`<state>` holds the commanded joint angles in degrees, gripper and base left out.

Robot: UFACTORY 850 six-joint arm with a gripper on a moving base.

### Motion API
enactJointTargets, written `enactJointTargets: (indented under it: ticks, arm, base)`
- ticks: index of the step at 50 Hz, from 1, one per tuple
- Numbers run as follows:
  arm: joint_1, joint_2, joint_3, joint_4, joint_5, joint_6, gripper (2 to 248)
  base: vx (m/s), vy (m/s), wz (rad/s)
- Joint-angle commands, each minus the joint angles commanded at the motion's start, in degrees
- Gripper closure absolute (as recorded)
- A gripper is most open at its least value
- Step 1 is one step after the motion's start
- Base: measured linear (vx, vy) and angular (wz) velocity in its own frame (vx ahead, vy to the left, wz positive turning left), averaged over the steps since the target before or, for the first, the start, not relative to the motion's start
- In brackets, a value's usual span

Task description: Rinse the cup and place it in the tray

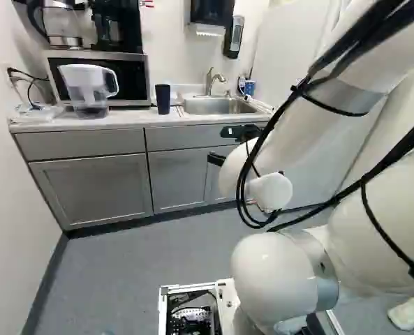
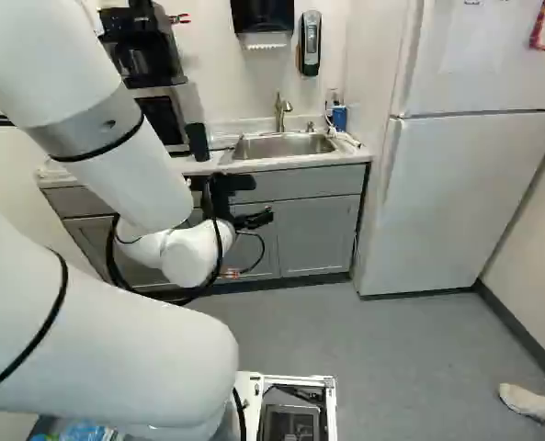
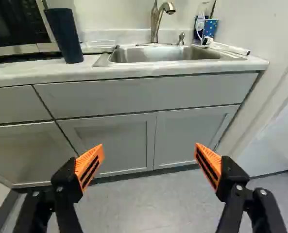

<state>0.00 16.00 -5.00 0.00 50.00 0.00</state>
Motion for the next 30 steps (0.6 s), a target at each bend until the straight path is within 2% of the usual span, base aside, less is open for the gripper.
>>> enactJointTargets:
  ticks: [30]
  arm:
    - [0.0, 0.0, 0.0, 0.0, 0.0, 0.0, 3]
  base:
    - [0.0, 0.0, 0.0]
